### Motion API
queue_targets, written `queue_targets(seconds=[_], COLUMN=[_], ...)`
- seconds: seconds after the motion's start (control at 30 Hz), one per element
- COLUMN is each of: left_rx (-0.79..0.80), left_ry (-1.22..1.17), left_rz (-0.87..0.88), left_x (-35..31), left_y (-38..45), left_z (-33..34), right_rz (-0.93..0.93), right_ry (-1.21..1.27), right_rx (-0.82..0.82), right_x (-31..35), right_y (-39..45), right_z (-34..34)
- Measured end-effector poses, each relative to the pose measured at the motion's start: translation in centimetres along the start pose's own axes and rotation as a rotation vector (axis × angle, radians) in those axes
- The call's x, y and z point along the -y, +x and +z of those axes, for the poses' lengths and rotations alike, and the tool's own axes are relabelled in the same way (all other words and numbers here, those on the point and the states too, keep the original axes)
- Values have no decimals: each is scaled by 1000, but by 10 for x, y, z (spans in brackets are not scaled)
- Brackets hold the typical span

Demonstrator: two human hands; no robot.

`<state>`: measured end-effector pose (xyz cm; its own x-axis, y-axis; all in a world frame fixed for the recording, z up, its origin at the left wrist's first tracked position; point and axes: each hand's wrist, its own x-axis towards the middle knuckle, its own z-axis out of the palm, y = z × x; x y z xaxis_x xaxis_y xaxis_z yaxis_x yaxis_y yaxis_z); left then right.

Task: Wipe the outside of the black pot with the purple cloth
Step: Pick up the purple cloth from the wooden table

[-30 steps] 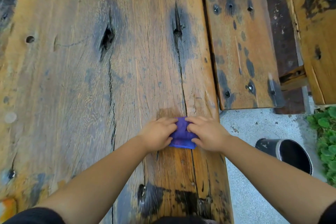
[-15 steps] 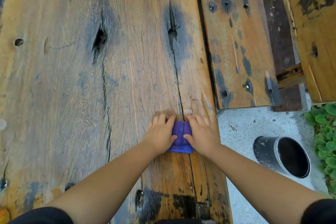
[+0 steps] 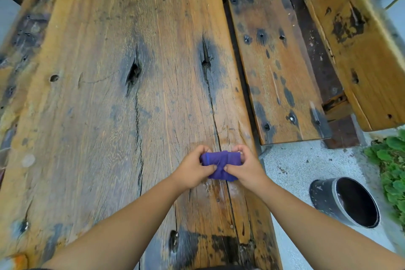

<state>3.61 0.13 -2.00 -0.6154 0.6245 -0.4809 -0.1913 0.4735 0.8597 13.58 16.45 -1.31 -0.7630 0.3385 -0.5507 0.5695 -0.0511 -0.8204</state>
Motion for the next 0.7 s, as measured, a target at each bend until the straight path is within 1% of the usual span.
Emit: queue_targets(seconds=[0.07,0.2,0.27,0.33,0.43,0.5,0.57,0.63,0.7], left_rx=[-14,-9,-2,17,102,180,290,414,484], left_ry=[-80,-168,-189,-183,-213,-274,-323,-308,-258], left_rz=[37,94,120,139,135,70,-11,-54,-61], left_x=[-15,-42,-50,-55,-61,-62,-60,-58,-56], left_y=[-17,-56,-76,-93,-115,-126,-139,-149,-158], left_z=[7,26,38,50,69,81,95,115,139], right_rz=[-4,-34,-50,-72,-105,-111,-112,-107,-101], right_ry=[102,396,466,483,480,475,528,591,638], right_rx=[-24,-52,-54,-96,-204,-283,-366,-436,-510], right_x=[10,15,11,3,-12,-24,-38,-53,-70], right_y=[-23,-72,-100,-125,-162,-184,-209,-236,-263], right_z=[-4,-10,-13,-16,-20,-22,-22,-23,-26])
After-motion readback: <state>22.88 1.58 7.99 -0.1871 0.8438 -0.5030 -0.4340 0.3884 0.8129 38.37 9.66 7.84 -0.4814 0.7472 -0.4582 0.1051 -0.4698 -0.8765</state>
